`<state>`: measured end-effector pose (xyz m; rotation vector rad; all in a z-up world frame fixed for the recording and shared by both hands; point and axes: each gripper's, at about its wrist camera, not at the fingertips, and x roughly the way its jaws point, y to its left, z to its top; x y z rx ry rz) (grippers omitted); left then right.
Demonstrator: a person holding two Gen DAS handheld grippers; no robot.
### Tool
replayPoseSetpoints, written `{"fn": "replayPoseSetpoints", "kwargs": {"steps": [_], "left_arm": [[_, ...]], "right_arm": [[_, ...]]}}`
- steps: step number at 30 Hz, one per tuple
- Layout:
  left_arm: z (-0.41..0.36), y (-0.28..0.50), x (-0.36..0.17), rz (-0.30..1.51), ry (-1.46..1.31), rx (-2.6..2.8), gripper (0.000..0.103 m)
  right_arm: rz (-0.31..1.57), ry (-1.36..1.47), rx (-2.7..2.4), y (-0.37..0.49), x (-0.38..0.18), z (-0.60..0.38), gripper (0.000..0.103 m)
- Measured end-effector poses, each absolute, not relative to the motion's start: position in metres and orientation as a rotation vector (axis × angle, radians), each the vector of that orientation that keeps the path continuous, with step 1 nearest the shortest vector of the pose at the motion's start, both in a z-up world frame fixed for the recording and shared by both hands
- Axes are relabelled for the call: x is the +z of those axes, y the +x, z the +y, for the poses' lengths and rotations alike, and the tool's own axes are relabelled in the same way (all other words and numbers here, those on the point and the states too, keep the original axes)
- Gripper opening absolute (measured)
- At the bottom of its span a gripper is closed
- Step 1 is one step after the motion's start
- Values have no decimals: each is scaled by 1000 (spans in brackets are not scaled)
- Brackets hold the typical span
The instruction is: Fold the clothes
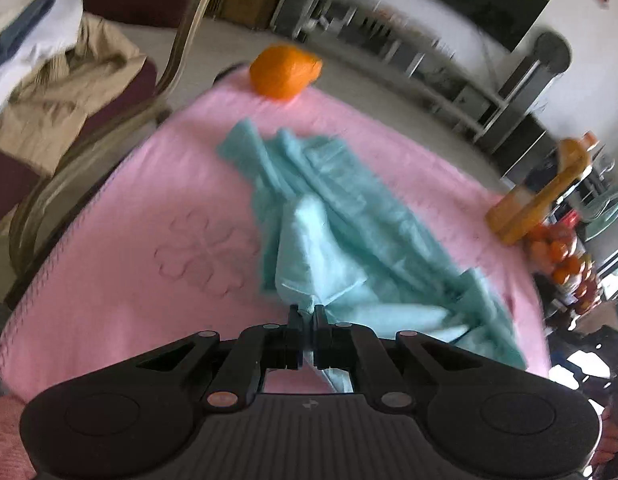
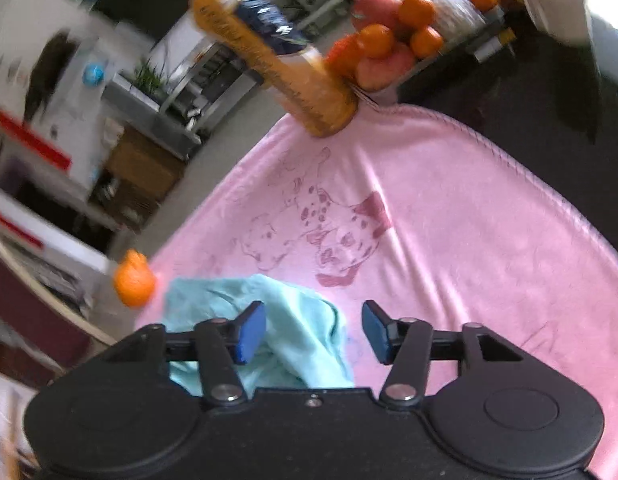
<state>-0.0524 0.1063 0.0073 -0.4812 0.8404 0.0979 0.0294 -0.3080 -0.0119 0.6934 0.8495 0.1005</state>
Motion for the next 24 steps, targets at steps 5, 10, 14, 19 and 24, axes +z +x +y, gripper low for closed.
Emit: {"fn": "replayPoseSetpoints", "kwargs": {"steps": [5, 10, 14, 19, 24], "left_arm": [[104, -54, 10, 799, -445, 99, 2], [105, -56, 12, 780, -418, 127, 3], [118, -56, 14, 761, -460, 170, 3], [128, -55, 14, 770, -479, 246, 3], [118, -47, 2, 849, -436, 248, 3]], "right_arm": [[865, 480, 173, 42, -9, -270, 46], [941, 275, 162, 62, -20, -228, 52], [952, 300, 110, 66, -23, -231, 3], [815, 581, -11, 55, -8, -290, 1], [893, 735, -65, 58, -30, -325, 2]]}}
